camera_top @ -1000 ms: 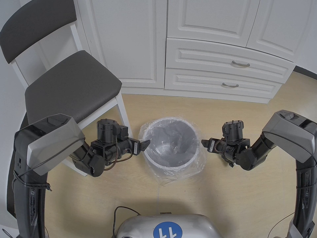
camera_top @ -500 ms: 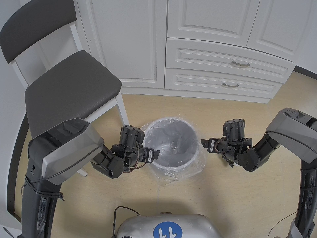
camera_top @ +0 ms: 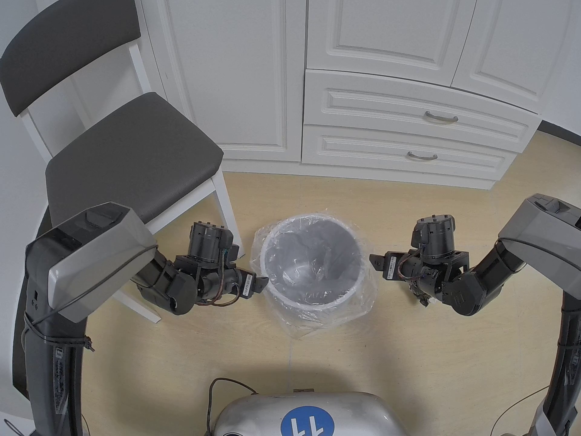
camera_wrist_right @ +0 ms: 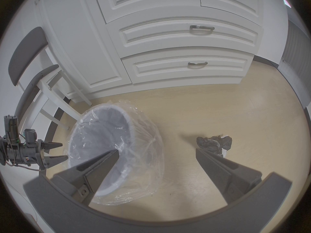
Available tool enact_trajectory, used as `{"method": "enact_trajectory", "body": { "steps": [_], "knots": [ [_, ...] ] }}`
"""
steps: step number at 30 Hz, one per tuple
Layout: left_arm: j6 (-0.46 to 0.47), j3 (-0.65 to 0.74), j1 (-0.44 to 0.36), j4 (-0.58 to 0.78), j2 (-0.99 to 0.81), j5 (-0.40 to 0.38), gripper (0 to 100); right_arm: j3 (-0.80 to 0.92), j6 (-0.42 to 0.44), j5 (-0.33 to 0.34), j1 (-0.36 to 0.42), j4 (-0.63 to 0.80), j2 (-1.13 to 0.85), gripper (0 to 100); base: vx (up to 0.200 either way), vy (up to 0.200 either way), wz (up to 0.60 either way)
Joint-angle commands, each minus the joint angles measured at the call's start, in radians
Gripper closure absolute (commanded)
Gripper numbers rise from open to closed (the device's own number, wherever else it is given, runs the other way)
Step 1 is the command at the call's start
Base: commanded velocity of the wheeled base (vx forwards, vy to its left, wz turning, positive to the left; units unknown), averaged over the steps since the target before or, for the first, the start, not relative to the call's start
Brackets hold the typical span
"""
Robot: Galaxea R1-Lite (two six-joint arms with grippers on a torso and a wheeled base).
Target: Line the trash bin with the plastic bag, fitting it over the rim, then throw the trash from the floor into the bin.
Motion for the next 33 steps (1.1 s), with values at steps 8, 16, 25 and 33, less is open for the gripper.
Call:
{"method": "enact_trajectory", "body": {
  "steps": [8, 16, 25, 33],
  "knots": [
    [0.040, 0.036, 0.064, -0.015, -0.050, -0.061, 0, 0.008, 0.000, 0.000, 0.001, -0.001, -0.020, 0, 0.000, 0.000, 0.00],
    [0.034, -0.010, 0.084, -0.035, 0.023, -0.110, 0, 0.011, 0.000, 0.000, 0.009, -0.001, -0.019, 0, 0.000, 0.000, 0.00],
    [0.032, -0.047, 0.094, -0.077, 0.098, -0.110, 0, 0.011, 0.000, -0.003, 0.011, -0.001, -0.012, 0, 0.000, 0.000, 0.00],
    [0.006, -0.064, 0.084, -0.093, 0.137, -0.125, 0, 0.006, 0.011, -0.024, 0.043, -0.010, -0.016, 0, 0.000, 0.000, 0.00]
  ]
}}
